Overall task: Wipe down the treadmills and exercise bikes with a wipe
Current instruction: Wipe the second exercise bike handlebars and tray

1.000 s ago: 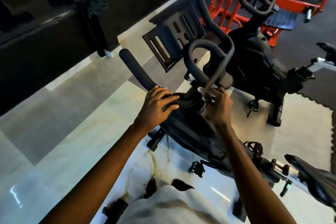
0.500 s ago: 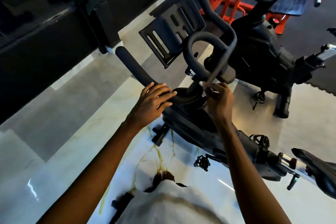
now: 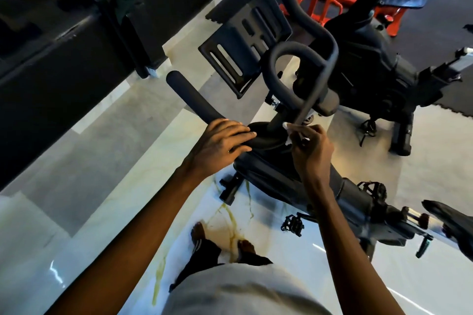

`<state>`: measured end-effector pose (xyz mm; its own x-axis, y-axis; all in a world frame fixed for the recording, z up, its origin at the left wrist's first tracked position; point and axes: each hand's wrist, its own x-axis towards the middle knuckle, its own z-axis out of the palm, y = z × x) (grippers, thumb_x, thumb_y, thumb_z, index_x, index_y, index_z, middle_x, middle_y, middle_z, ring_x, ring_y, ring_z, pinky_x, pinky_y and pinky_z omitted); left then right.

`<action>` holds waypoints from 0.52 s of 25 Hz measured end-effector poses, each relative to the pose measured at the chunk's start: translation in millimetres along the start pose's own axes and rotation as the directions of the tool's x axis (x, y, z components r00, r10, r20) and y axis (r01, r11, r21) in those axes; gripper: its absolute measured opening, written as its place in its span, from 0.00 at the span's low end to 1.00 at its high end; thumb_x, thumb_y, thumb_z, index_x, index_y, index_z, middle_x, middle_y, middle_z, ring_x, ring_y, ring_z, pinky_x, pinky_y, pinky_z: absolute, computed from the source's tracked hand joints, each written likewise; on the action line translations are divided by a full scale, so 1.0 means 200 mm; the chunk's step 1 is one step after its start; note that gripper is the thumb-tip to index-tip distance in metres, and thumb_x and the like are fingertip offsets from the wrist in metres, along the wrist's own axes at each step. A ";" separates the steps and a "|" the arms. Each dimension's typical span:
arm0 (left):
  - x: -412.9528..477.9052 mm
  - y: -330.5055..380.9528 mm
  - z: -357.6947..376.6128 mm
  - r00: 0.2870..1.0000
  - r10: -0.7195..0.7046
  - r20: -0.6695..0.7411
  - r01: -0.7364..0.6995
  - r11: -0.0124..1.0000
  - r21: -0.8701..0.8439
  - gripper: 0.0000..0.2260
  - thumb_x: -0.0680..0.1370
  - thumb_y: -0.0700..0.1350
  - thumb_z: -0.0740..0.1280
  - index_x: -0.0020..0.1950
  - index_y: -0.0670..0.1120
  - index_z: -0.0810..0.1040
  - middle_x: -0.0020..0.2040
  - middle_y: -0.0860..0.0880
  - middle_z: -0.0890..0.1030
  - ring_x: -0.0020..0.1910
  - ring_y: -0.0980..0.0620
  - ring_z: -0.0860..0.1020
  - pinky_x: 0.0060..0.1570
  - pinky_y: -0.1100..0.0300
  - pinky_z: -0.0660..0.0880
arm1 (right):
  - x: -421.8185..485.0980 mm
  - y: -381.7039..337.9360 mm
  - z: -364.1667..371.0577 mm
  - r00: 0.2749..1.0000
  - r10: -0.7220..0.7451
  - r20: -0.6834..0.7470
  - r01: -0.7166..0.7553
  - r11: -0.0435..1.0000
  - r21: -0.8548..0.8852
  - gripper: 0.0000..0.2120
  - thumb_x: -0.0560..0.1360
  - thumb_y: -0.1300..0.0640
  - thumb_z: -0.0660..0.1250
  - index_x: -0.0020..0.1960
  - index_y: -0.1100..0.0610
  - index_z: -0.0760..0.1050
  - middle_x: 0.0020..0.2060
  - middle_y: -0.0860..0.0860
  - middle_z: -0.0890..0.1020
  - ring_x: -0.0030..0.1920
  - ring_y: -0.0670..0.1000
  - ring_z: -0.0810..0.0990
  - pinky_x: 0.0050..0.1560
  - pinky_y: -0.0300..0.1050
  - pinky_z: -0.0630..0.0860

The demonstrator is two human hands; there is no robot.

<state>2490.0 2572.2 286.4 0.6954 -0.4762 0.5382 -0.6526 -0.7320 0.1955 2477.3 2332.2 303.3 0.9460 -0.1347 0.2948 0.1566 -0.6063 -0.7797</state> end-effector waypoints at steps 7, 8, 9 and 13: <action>0.04 -0.22 -0.09 0.975 0.203 0.085 -0.204 0.979 -0.004 0.18 0.79 0.53 0.65 0.65 0.47 0.81 0.58 0.49 0.83 0.57 0.49 0.80 0.63 0.52 0.66 | -0.19 -0.15 0.14 0.988 0.091 -0.126 -0.103 0.991 -0.090 0.13 0.74 0.63 0.74 0.58 0.56 0.83 0.47 0.50 0.77 0.41 0.39 0.75 0.43 0.26 0.74; 0.05 -0.25 -0.10 0.968 0.234 0.094 -0.233 0.972 -0.015 0.18 0.79 0.52 0.65 0.65 0.47 0.81 0.58 0.48 0.83 0.57 0.49 0.80 0.62 0.52 0.67 | -0.19 -0.16 0.15 0.981 0.114 -0.157 -0.127 0.989 -0.077 0.13 0.74 0.63 0.74 0.58 0.56 0.83 0.47 0.51 0.78 0.42 0.41 0.77 0.44 0.26 0.73; 0.06 -0.28 -0.11 0.960 0.261 0.100 -0.259 0.965 -0.032 0.17 0.79 0.50 0.67 0.65 0.46 0.81 0.58 0.48 0.83 0.57 0.48 0.81 0.61 0.53 0.67 | -0.19 -0.18 0.17 0.970 0.140 -0.199 -0.154 0.986 -0.057 0.13 0.74 0.62 0.74 0.58 0.55 0.83 0.47 0.52 0.79 0.43 0.44 0.79 0.45 0.28 0.74; 0.10 -0.30 -0.12 0.950 0.274 0.150 -0.254 0.957 -0.140 0.21 0.70 0.40 0.79 0.62 0.42 0.82 0.55 0.44 0.85 0.53 0.44 0.83 0.58 0.55 0.66 | -0.22 -0.27 0.29 0.888 0.269 -0.374 -0.302 0.953 -0.032 0.13 0.74 0.63 0.73 0.57 0.54 0.84 0.48 0.52 0.80 0.45 0.47 0.80 0.47 0.26 0.73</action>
<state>2535.9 2618.2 304.7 0.5265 -0.7264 0.4418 -0.8436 -0.5110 0.1653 2444.5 2415.5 300.4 0.7755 -0.5759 0.2587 -0.1458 -0.5621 -0.8141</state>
